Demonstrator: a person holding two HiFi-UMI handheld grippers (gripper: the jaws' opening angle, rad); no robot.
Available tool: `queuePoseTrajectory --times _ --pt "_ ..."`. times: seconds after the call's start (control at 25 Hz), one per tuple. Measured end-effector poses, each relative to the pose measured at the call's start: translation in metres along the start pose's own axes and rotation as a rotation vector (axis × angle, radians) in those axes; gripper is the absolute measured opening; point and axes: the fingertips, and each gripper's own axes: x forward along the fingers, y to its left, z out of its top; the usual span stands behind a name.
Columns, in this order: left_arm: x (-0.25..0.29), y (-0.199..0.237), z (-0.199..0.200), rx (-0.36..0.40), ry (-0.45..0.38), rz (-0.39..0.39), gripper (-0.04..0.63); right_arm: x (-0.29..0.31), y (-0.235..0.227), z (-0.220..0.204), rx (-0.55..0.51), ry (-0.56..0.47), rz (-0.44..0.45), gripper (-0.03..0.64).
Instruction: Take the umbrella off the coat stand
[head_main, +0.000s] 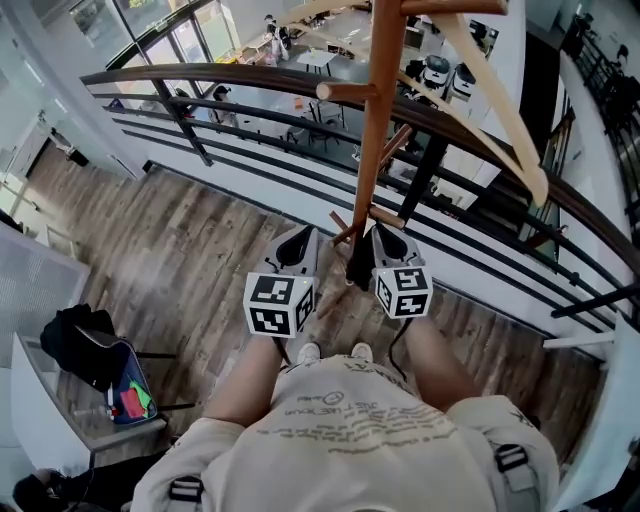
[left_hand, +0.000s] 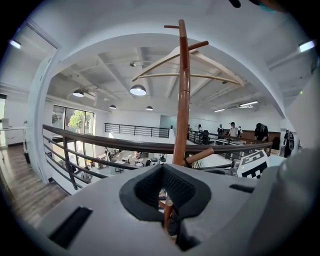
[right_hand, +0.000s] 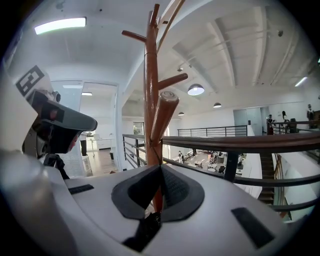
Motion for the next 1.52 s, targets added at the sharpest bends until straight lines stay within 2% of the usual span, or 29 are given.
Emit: queuePoseTrajectory --times 0.44,0.92,1.12,1.36,1.52 --pt "0.015 -0.022 0.008 0.032 -0.005 -0.107 0.005 -0.032 -0.006 0.031 0.000 -0.065 -0.044 0.008" --pt "0.029 -0.055 0.004 0.039 -0.006 -0.243 0.005 -0.080 -0.019 0.044 0.037 -0.104 -0.162 0.008" --pt "0.035 -0.068 0.010 0.048 -0.022 -0.288 0.005 -0.109 -0.032 0.066 0.071 -0.146 -0.247 0.008" --pt "0.038 -0.086 0.017 0.055 -0.044 -0.332 0.005 -0.142 -0.058 0.080 0.088 -0.161 -0.409 0.008" --pt "0.041 -0.086 0.017 0.055 -0.044 -0.344 0.005 -0.143 -0.066 0.071 0.106 -0.134 -0.436 0.008"
